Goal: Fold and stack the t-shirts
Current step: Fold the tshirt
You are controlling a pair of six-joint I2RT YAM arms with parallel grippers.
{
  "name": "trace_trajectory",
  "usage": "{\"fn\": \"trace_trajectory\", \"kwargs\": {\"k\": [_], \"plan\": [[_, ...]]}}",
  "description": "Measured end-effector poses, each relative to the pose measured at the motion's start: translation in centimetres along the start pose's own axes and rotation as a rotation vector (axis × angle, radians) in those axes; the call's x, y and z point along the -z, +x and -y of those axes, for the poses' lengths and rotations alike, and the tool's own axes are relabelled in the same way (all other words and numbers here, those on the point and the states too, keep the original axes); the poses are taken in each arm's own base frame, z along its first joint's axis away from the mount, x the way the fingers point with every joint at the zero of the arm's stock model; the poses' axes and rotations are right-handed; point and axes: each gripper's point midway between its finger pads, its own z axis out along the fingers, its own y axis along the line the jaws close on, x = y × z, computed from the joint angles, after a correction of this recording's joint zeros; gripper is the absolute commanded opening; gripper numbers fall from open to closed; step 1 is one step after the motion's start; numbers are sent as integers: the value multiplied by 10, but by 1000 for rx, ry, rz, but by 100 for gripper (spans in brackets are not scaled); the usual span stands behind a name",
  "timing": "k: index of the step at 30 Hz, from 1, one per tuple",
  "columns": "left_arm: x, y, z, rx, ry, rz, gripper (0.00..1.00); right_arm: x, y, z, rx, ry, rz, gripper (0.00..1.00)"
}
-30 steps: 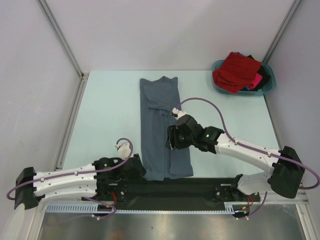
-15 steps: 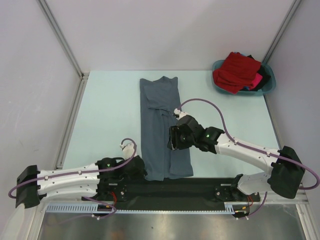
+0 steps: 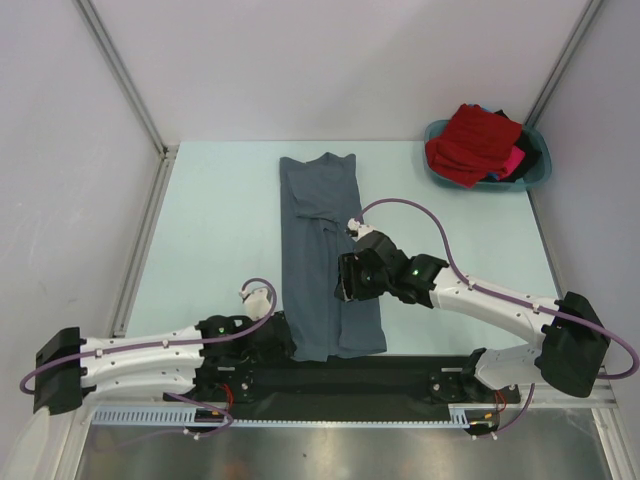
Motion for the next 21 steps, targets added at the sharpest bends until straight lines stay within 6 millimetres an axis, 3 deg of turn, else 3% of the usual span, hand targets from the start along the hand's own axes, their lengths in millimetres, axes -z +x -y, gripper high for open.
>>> {"fn": "trace_trajectory", "kwargs": {"k": [4,12,15,18,21], "plan": [[-2,0,-2,-5,-11,5,45,0,-1,0,-1,-2,2,54],[-7,2,-2,-1,1,7,31,-1,0,0,-7,-2,0,54],[-8,2,-2,2,9,8,20,-1,1,0,-8,-3,-1,54],[-8,2,0,0,16,7,3,-1,1,0,-8,-4,-1,54],[-7,3,3,-3,31,4,0,-1,1,0,-9,-7,-3,53]]}}
